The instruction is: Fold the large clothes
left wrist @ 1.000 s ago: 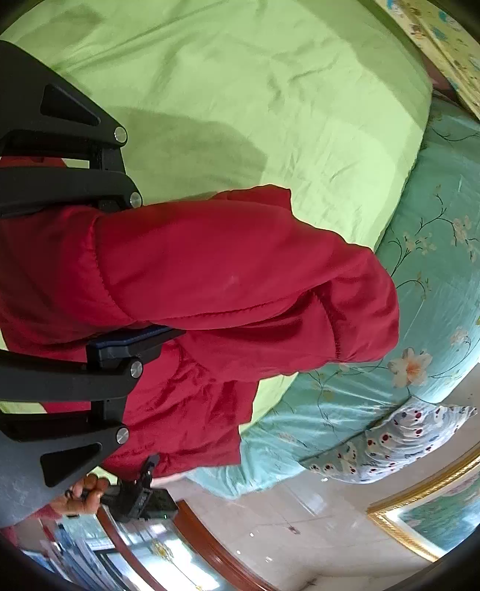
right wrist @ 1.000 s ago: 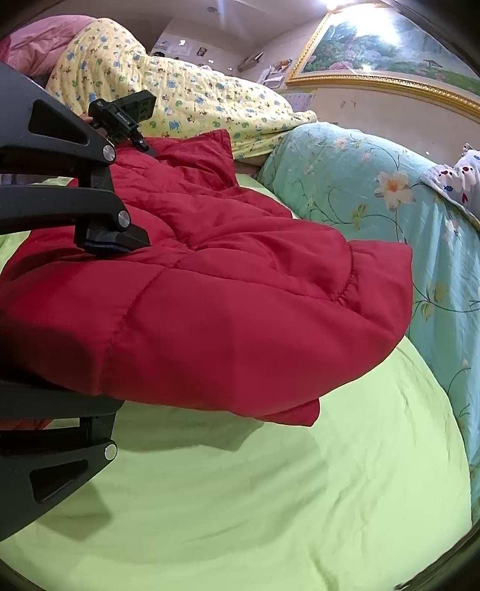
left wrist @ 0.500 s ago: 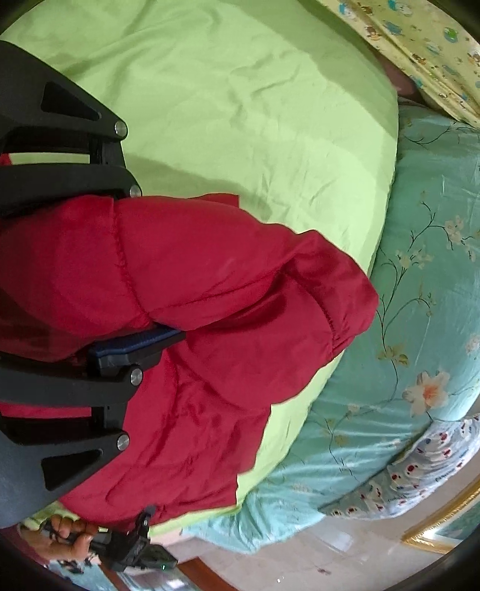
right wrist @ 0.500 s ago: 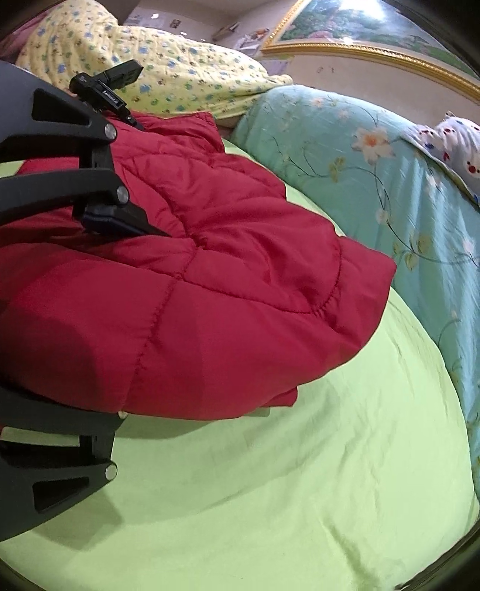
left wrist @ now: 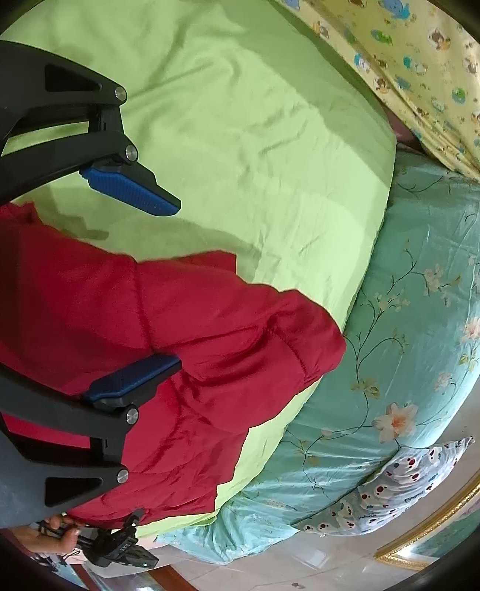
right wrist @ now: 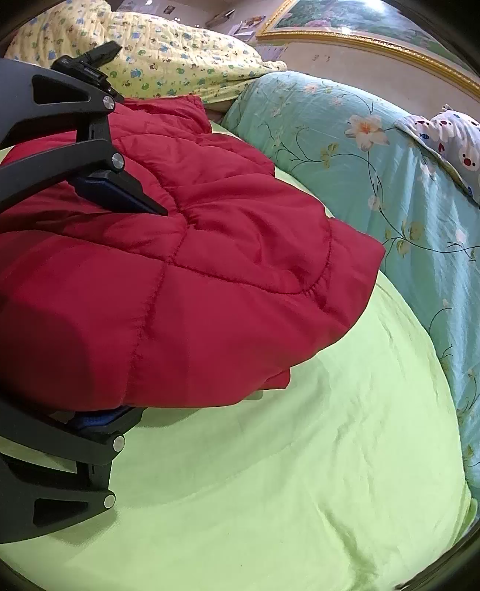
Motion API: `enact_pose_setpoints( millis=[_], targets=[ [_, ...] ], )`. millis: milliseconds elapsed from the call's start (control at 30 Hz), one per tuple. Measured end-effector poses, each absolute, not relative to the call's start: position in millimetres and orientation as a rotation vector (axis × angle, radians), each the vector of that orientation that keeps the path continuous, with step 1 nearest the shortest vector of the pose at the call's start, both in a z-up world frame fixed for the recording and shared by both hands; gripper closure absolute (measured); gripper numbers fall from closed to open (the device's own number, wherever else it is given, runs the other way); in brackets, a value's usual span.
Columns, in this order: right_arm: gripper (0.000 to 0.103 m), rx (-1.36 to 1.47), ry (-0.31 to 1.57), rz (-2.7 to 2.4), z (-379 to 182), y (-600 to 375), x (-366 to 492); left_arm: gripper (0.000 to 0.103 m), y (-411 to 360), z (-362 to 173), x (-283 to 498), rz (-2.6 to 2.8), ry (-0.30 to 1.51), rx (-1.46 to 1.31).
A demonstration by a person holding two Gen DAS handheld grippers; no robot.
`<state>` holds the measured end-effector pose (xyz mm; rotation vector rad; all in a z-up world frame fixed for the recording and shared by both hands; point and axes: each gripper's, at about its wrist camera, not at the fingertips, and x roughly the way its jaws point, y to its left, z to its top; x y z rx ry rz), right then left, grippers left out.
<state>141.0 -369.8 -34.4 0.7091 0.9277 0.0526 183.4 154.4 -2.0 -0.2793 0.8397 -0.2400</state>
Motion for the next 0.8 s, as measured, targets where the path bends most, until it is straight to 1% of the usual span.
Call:
enact_pose_setpoints(
  millis=[200,400,800],
  targets=[
    [0.017,0.665,0.910,0.006,-21.4,-370.5,136.5,0.026,158.6,8.8,170.7,-0.202,0.817,-0.247],
    [0.017,0.594,0.847,-0.033,3.8,-370.0,123.9,0.026,155.1,24.5,158.2,-0.221,0.779,-0.229],
    [0.015,0.375,0.778,-0.068,42.9,-334.2,111.7,0.026,100.6,38.2,133.5,-0.353,0.774,-0.146]
  ],
)
